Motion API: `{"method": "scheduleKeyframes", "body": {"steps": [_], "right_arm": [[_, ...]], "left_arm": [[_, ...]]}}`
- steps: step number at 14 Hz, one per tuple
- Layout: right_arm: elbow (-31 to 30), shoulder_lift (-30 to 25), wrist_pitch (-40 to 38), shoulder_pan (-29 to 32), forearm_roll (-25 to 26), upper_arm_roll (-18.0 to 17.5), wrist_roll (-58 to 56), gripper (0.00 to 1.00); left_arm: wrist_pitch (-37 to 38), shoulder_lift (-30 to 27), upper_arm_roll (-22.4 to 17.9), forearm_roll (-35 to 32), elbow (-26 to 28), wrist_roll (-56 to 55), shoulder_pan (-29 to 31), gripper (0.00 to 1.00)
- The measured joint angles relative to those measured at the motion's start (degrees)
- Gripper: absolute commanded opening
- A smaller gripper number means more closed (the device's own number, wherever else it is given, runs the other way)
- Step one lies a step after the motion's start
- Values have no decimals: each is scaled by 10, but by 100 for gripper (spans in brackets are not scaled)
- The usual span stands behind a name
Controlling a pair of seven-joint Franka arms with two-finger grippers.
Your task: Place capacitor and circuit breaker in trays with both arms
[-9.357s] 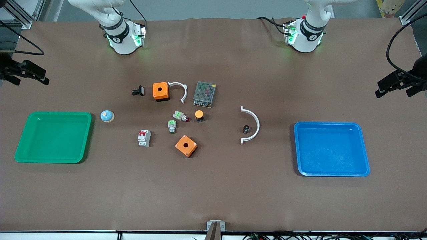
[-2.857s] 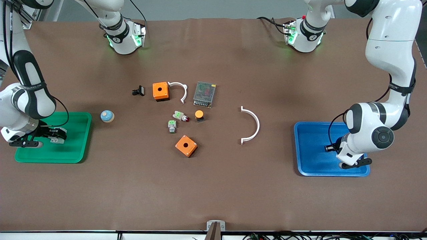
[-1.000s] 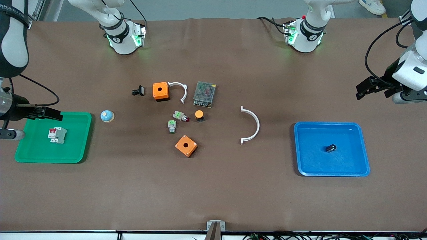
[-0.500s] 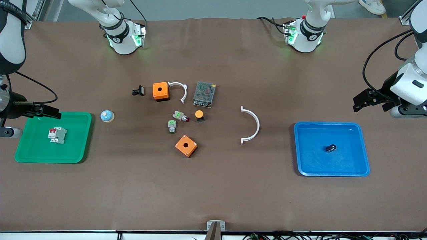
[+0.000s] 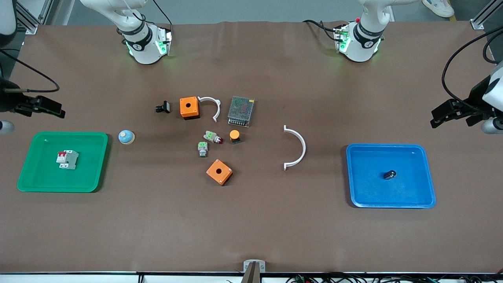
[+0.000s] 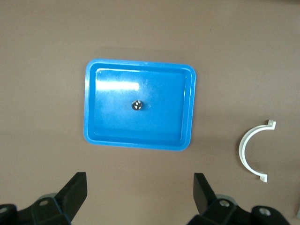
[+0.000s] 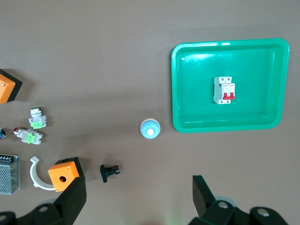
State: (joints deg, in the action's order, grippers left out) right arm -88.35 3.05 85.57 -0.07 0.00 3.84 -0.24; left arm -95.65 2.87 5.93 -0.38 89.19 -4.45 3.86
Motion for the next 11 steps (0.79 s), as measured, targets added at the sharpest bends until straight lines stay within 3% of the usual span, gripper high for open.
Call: {"method": "scheduleKeyframes", "body": {"steps": [11], "right_arm": [[0, -31, -11, 0, 0, 2, -14, 100]], "left_arm": [[7, -6, 0, 22, 2, 0, 0, 100]]}}
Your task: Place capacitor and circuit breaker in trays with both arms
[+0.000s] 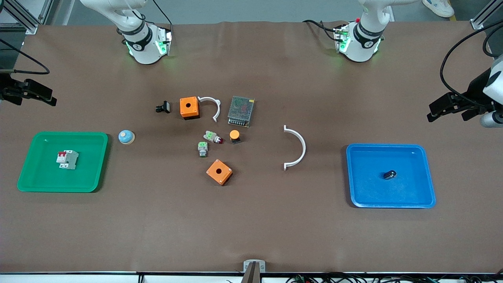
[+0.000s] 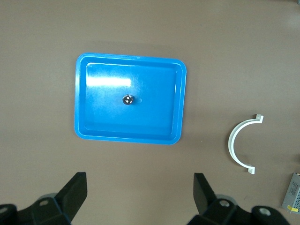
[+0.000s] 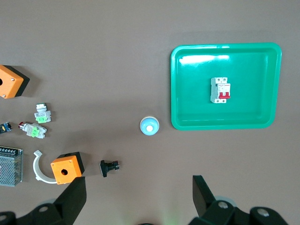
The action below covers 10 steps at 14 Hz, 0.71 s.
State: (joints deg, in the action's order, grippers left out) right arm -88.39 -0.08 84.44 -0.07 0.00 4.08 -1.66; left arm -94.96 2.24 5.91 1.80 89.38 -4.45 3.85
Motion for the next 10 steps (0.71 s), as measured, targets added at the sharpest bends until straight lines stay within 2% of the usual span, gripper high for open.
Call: {"method": "scheduleKeyframes", "body": {"steps": [10], "right_arm": [[-20, -22, 16, 0, 0, -1, 0, 100]], "left_arm": [[46, -4, -2, -8, -21, 0, 1, 100]]}}
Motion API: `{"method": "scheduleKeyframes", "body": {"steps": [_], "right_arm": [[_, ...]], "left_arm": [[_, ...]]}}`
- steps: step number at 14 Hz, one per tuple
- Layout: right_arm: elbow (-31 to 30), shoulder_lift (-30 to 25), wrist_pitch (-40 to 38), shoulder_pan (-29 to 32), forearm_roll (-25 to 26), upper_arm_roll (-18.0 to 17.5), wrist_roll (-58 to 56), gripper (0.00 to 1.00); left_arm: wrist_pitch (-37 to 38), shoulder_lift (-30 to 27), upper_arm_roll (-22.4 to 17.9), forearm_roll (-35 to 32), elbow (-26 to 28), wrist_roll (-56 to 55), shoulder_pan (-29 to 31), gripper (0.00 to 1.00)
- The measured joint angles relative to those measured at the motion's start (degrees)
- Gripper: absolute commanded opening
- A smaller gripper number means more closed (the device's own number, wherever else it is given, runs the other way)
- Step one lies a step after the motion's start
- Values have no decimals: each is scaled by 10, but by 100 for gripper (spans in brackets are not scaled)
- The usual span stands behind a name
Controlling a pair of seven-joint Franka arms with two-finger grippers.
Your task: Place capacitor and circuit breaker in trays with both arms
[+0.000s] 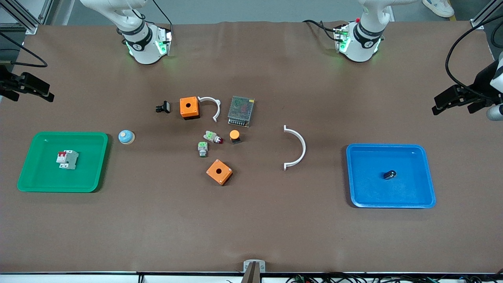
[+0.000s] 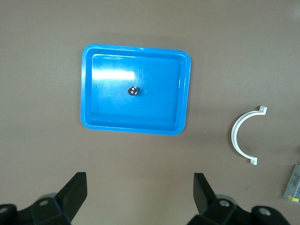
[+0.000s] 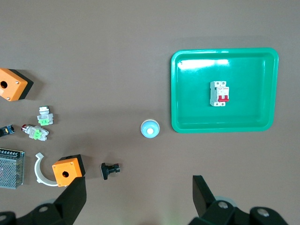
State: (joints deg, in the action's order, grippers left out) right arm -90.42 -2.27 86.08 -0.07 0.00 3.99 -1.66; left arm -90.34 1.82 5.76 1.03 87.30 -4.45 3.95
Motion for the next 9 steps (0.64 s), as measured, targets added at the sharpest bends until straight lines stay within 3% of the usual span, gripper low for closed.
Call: {"method": "scheduleKeyframes", "body": {"steps": [9], "right_arm": [[-24, -16, 13, 0, 0, -1, 0, 100]], "left_arm": [[4, 0, 0, 0, 0, 0, 0, 100]]}}
